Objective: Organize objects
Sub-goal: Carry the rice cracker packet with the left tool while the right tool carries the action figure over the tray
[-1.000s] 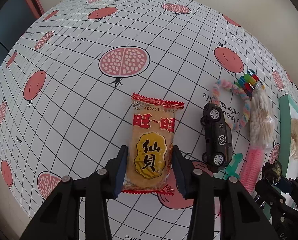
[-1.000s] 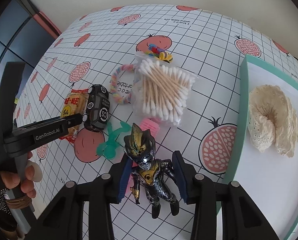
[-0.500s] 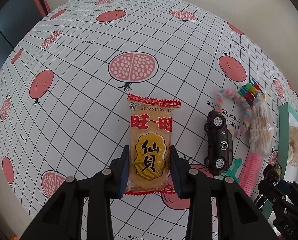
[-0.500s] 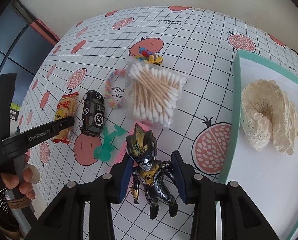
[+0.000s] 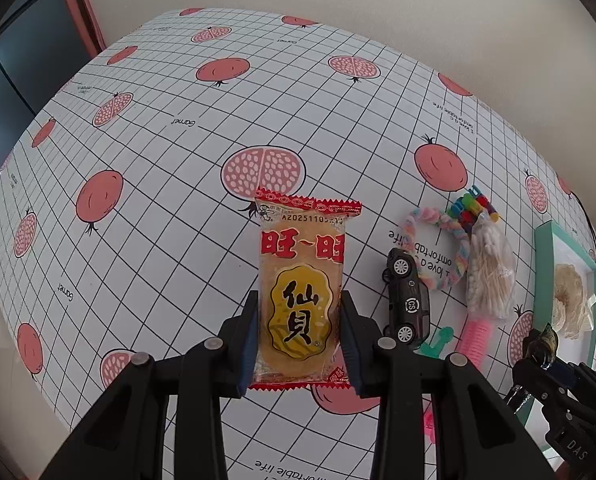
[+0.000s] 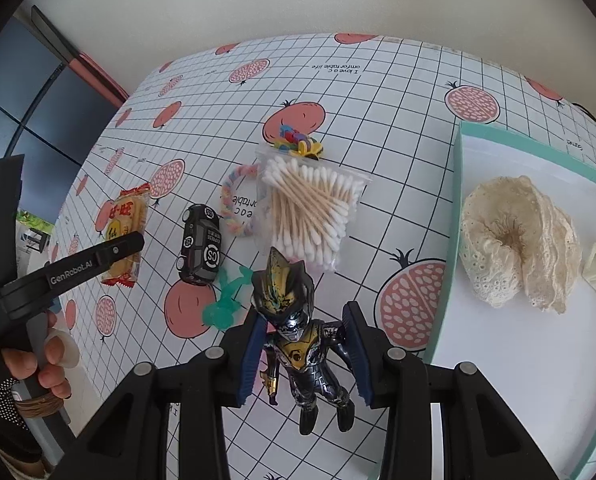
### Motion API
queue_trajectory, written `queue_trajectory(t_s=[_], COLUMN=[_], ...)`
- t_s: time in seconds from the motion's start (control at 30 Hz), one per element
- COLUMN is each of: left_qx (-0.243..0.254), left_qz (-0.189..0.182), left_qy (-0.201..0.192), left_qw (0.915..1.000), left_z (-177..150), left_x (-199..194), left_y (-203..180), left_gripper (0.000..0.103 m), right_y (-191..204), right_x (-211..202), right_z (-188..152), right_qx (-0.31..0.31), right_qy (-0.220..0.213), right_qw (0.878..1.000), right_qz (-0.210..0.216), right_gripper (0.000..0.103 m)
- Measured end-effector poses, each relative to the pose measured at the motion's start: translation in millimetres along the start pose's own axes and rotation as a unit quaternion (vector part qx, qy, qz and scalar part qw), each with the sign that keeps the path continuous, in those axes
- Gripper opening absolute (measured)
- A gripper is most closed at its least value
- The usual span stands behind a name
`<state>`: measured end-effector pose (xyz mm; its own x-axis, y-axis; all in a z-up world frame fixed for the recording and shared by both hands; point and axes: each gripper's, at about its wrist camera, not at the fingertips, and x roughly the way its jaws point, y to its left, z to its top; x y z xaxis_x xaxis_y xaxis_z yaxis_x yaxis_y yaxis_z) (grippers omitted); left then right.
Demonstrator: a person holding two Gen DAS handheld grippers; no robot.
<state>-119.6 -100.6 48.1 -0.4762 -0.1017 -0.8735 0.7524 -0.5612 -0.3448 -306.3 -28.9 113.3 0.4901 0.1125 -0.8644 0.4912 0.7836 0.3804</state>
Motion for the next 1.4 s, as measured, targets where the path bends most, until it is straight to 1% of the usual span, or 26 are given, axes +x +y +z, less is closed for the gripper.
queue_trajectory(t_s=[0.07, 0.3, 0.47, 0.57, 0.8, 1.07, 1.17, 1.4], left_qx=[-0.003, -0.013, -0.018, -0.019, -0.005, 0.027, 0.036, 0.053], left_qz=[-0.001, -0.002, -0.009, -0.020, -0.051, -0.091, -0.107, -0.135], left_qy=[-0.006, -0.030, -0.042, -0.046, -0.056, -0.061, -0.056, -0.038], left_qw=[1.0000, 0.9995, 0.9989, 0.9985, 0.9971, 0.9936, 0.9920, 0.9888], left_z=[5.4, 6.1, 5.2, 3.4, -2.4, -12.3, -16.8, -29.0], left_x=[2.4, -13.9, -22.6, -26.9, -37.1, -46.0, -44.0, -32.8], left_y=[-1.5, -10.4, -26.1, -39.6, -86.5, -158.0, -183.9, -234.0], left_gripper=[0.038, 0.038, 0.038, 0.038, 0.038, 0.038, 0.038, 0.038], right_y=[-1.6, -8.8, -22.3, -35.0, -76.0, -136.3, -157.9, -199.6], right_x=[-5.3, -20.8, -37.0, -48.0, -69.7, -91.3, -99.3, -116.0], right_z=[0.7, 2.8, 2.0, 0.9, -5.9, -21.4, -28.8, -44.9], right_qx=[0.002, 0.008, 0.020, 0.030, 0.067, 0.122, 0.139, 0.175], right_qy=[-0.006, -0.022, -0.038, -0.047, -0.063, -0.076, -0.082, -0.092], right_qw=[1.000, 1.000, 0.999, 0.998, 0.996, 0.989, 0.987, 0.979], right_qz=[0.004, 0.009, 0.013, 0.010, 0.000, -0.023, -0.023, -0.043], right_gripper=[0.041, 0.041, 0.041, 0.041, 0.041, 0.041, 0.041, 0.041])
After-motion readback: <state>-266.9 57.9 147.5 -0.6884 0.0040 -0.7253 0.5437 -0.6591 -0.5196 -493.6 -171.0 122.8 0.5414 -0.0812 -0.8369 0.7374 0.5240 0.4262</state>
